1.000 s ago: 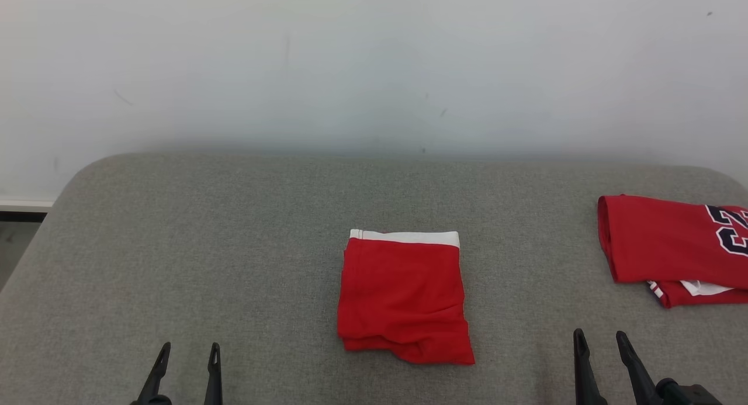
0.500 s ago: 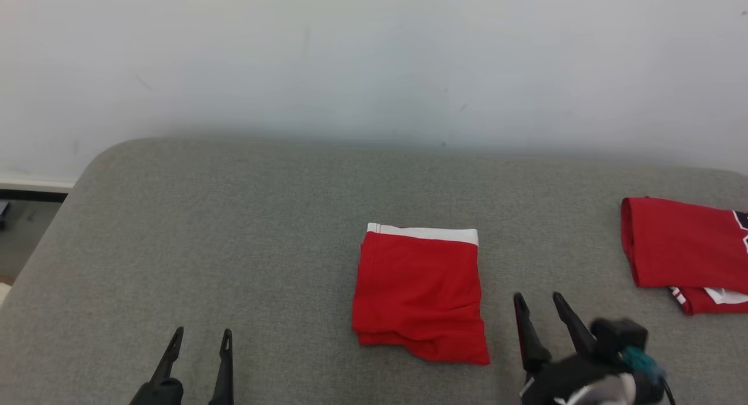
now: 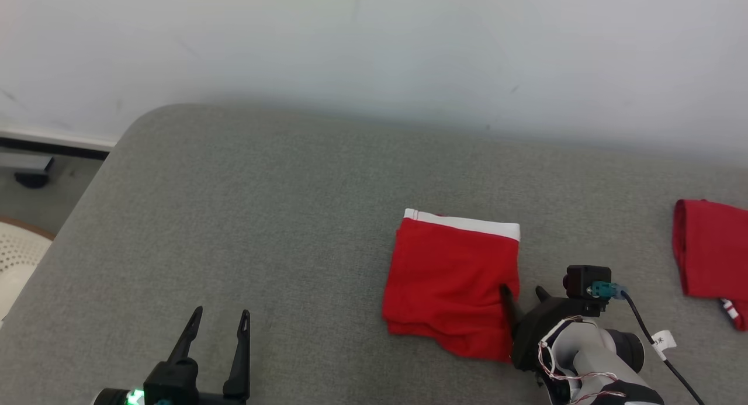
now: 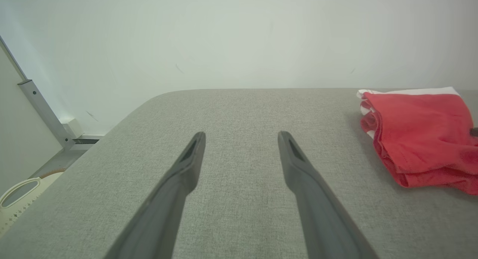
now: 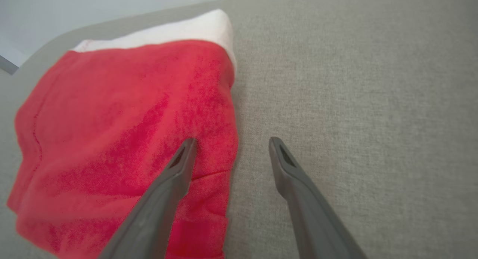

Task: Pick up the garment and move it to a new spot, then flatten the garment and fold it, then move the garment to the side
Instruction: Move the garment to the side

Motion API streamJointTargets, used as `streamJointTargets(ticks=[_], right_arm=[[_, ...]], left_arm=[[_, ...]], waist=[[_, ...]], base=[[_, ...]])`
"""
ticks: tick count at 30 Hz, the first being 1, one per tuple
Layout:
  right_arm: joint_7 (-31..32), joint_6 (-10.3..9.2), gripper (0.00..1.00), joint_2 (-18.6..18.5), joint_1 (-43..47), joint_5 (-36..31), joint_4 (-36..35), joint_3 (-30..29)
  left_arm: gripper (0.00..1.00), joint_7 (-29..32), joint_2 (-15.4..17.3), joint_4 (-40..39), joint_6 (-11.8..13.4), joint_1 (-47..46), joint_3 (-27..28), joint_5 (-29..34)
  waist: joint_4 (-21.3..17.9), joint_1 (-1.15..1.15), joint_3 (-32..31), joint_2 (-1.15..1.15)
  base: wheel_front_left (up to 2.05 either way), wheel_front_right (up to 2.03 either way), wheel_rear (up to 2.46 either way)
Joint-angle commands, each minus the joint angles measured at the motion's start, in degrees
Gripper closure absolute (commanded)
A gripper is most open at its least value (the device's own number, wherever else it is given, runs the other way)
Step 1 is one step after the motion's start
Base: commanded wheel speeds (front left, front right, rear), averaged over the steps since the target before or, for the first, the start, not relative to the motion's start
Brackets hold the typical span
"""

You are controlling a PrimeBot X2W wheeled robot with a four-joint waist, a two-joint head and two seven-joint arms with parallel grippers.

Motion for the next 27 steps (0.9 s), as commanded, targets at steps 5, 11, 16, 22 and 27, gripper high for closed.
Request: streamJointTargets(ticks=[5, 11, 16, 22, 27], right_arm=[[2.0, 0.01, 0.00, 0.0, -3.3, 3.3, 7.5, -0.2], [3.9, 0.02, 0.00, 0.5, -3.0, 9.1, 9.1, 3.7], [4.9, 0.02, 1.00, 0.4, -1.3, 17.8, 5.5, 10.7], [0.7, 0.02, 1.00, -1.2, -4.1, 16.6, 5.5, 17.7], [-1.9, 0.02, 1.00, -7.1, -7.3, 14.8, 3.6, 23.3]], left_arm=[[0.00, -0.3, -0.6, 0.3, -0.5, -1.7, -0.2, -0.4], [0.00, -0.3, -0.7, 0.4, -0.7, -1.9, 0.0, -0.6], [0.00, -0.3, -0.9, 0.9, -1.1, -2.3, 0.2, -1.0], [0.00, -0.3, -0.5, 0.0, -0.7, -0.4, 1.5, -1.4], [0.00, -0.3, -0.4, -0.8, -0.8, 0.0, 2.7, -1.9]], waist=[[2.5, -0.01, 2.2, 0.00], [2.5, -0.01, 2.0, 0.00], [2.6, -0.01, 1.3, 0.00], [0.4, -0.01, 1.1, 0.00], [-3.2, -0.01, 1.8, 0.00]], base=[[0.00, 0.00, 0.00], [0.00, 0.00, 0.00], [0.00, 0.00, 0.00], [0.00, 0.00, 0.00], [0.00, 0.00, 0.00]])
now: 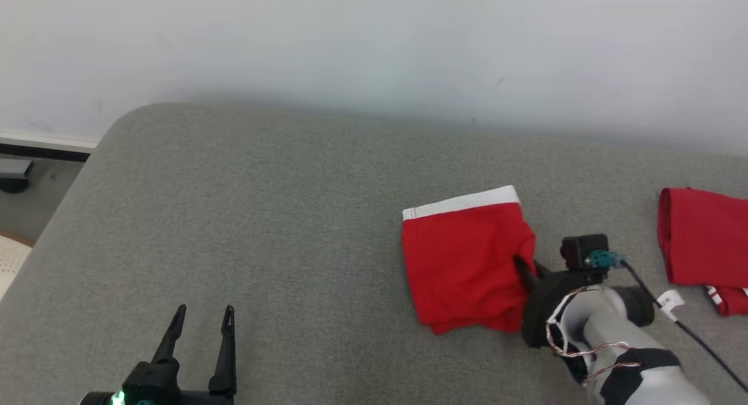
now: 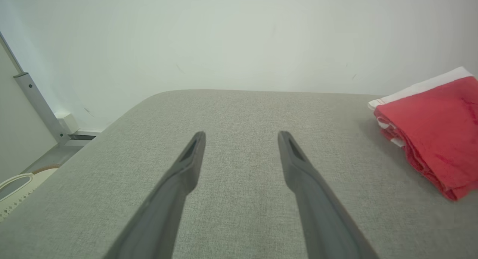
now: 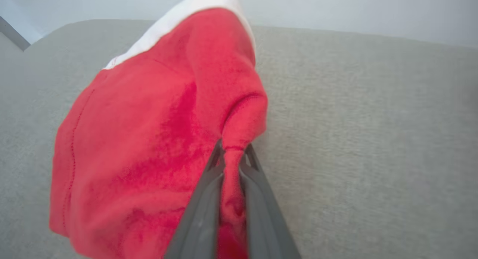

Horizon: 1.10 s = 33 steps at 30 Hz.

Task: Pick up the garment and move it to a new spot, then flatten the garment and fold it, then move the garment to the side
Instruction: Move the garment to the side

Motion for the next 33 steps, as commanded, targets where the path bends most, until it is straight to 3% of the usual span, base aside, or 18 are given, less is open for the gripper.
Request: streamJointTargets(ticks=[1, 9, 17, 23, 33], right_arm=[[-0.5, 0.03, 1.00, -2.2, -1.3, -0.5, -0.9, 1.5], [1.4, 0.03, 1.00, -14.5, -9.2, 0.1, -6.2, 9.8], [4.8, 0.03, 1.00, -24.7, -16.8, 2.4, -6.2, 13.1], [6.1, 0.02, 1.00, -28.5, -20.6, 4.8, -2.1, 12.3], [4.5, 0.02, 1.00, -29.9, -25.8, 3.2, 6.9, 11.0]], left_arm=[[0.00, -0.2, 0.0, -0.5, 0.0, 0.1, 0.5, -0.5], [0.00, -0.2, 0.1, -2.5, -0.4, -1.7, 1.3, -0.4], [0.00, -0.2, 1.3, -4.2, -1.1, -4.7, 2.2, -0.7], [0.00, -0.2, 2.8, -5.8, -1.4, -6.5, 2.5, -0.5], [0.00, 0.5, 5.7, -8.2, -1.2, -8.0, 3.2, -0.9]], waist=[[-2.8, 0.00, 0.8, 0.00], [-9.2, 0.00, 5.2, 0.00], [-12.5, 0.00, 11.9, 0.00], [-13.3, 0.00, 16.1, 0.00], [-12.3, 0.00, 20.8, 0.00]], base=[[0.00, 0.00, 0.00], [0.00, 0.00, 0.00], [0.00, 0.00, 0.00], [0.00, 0.00, 0.00], [0.00, 0.00, 0.00]])
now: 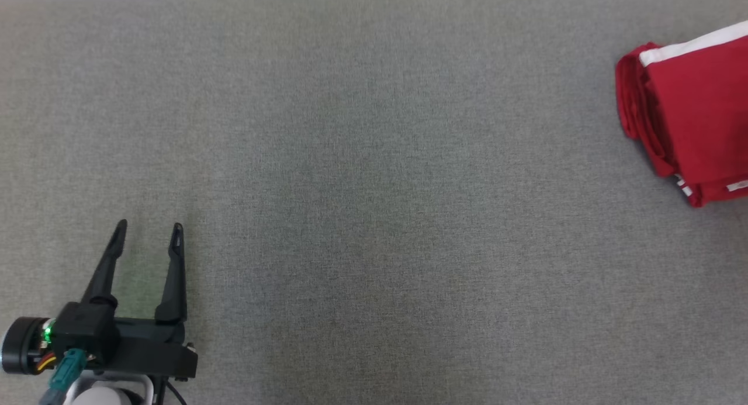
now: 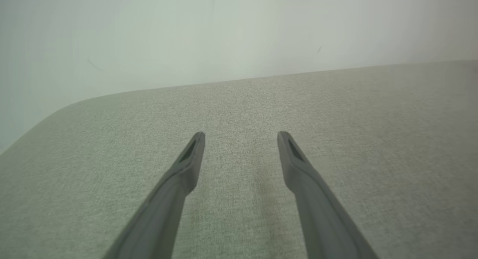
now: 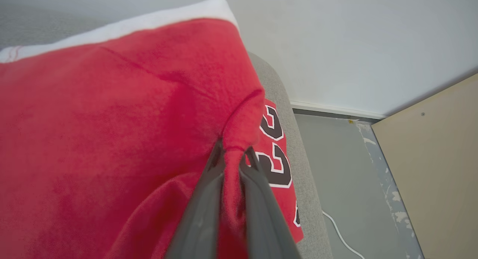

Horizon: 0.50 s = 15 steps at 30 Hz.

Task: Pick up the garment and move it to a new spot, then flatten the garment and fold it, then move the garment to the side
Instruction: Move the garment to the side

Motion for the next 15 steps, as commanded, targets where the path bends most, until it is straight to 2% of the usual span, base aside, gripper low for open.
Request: streamJointTargets(ticks=[1, 5, 6, 7, 8, 15], right_arm=[[-0.4, 0.01, 1.00, 0.1, -0.8, -0.5, 0.7, -0.3], [-1.6, 0.01, 1.00, 0.5, -1.4, -1.2, 2.5, -1.3], [-1.7, 0.01, 0.95, 0.6, -1.4, -1.2, 2.8, -1.7], [-2.1, 0.01, 0.55, 0.7, -1.6, -1.5, 3.0, -1.9], [-2.2, 0.01, 0.00, 0.7, -1.7, -1.8, 3.3, -2.2], [-4.4, 0.01, 0.00, -0.5, -3.1, -5.2, 3.7, -4.7]], left_arm=[[0.00, 0.0, 0.4, -0.4, 0.2, -0.8, 0.4, -0.2], [0.00, 0.1, 0.9, -1.5, 0.4, -0.2, 0.7, -0.5], [0.00, 0.1, 1.0, -1.7, 0.4, -0.1, 0.7, -0.6], [0.00, 0.1, 1.1, -2.0, 0.6, 0.1, 0.8, -0.6], [0.00, 0.2, 1.2, -2.1, 0.7, 0.1, 0.9, -0.7], [0.00, 0.5, 0.7, -3.0, 1.9, 1.1, 0.6, -0.8]], waist=[[0.1, -0.01, 1.8, -0.01], [0.4, -0.01, 2.6, -0.01], [0.5, -0.01, 2.8, -0.01], [0.4, -0.01, 2.9, -0.01], [0.4, -0.01, 3.0, -0.01], [-0.2, -0.01, 1.4, -0.01]], base=[[0.00, 0.00, 0.00], [0.00, 0.00, 0.00], [0.00, 0.00, 0.00], [0.00, 0.00, 0.00], [0.00, 0.00, 0.00], [0.00, 0.00, 0.00]])
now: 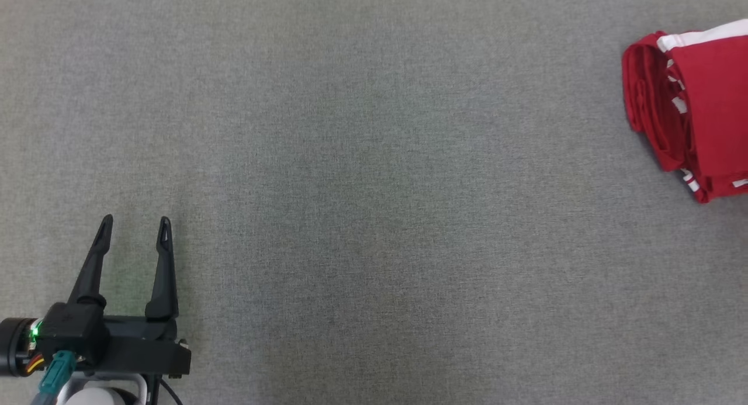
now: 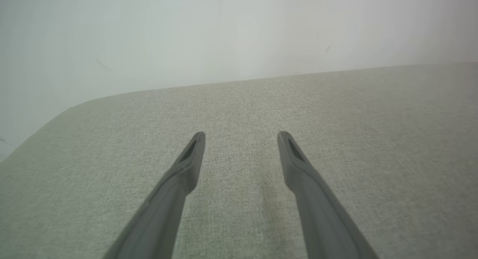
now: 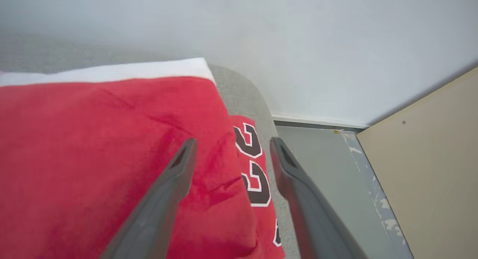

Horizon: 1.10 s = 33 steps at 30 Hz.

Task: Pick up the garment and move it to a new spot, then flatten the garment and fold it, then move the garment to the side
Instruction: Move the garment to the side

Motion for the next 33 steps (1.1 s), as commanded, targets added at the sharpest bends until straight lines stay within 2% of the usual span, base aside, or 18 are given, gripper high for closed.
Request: streamJointTargets(ticks=[1, 7, 11, 14, 19, 23, 31, 33], right_arm=[[-1.2, 0.01, 0.00, -0.2, -1.3, -0.3, 0.1, -0.8], [-7.9, 0.01, 0.00, 2.6, -2.4, -0.4, -0.3, -4.0], [-9.5, 0.01, 0.00, 5.9, -0.6, 0.5, -4.0, -5.3], [-9.5, 0.01, 0.00, 7.1, 1.8, 0.3, -9.8, -7.5], [-9.5, 0.01, 0.00, 11.0, 10.6, -1.8, -20.3, -13.5], [-9.5, 0.01, 0.00, 13.1, 16.8, -3.9, -25.9, -18.1], [-9.5, 0.01, 0.00, 20.8, 34.5, -11.0, -39.8, -28.1], [-9.5, 0.01, 0.00, 23.9, 40.9, -13.8, -44.5, -31.0]], left_arm=[[0.00, 0.0, -0.2, -0.2, 0.3, 1.1, 0.1, -0.2], [0.00, -0.4, -1.0, 1.7, 0.8, 2.9, 0.0, -0.9], [0.00, -0.7, -1.5, 2.6, 1.3, 4.8, 0.1, -1.4], [0.00, -0.8, -2.0, 3.2, 1.7, 6.3, 0.1, -1.8], [0.00, -0.9, -2.8, 3.9, 2.0, 8.5, -0.4, -2.0], [0.00, -1.0, -2.9, 4.0, 2.2, 9.6, -0.6, -1.9], [0.00, -1.0, -3.0, 4.8, 2.8, 11.3, -1.5, -1.3], [0.00, -1.0, -2.8, 5.3, 3.1, 12.2, -1.7, -1.0]], waist=[[-0.4, 0.00, -1.2, -0.01], [-0.7, 0.00, -6.6, -0.01], [-0.8, 0.00, -10.7, -0.01], [-0.8, 0.00, -13.2, -0.01], [-0.6, 0.00, -16.9, -0.01], [-0.2, 0.00, -18.5, -0.01], [1.1, 0.00, -22.2, -0.01], [1.5, 0.00, -23.3, -0.01]], base=[[0.00, 0.00, 0.00], [0.00, 0.00, 0.00], [0.00, 0.00, 0.00], [0.00, 0.00, 0.00], [0.00, 0.00, 0.00], [0.00, 0.00, 0.00], [0.00, 0.00, 0.00], [0.00, 0.00, 0.00]])
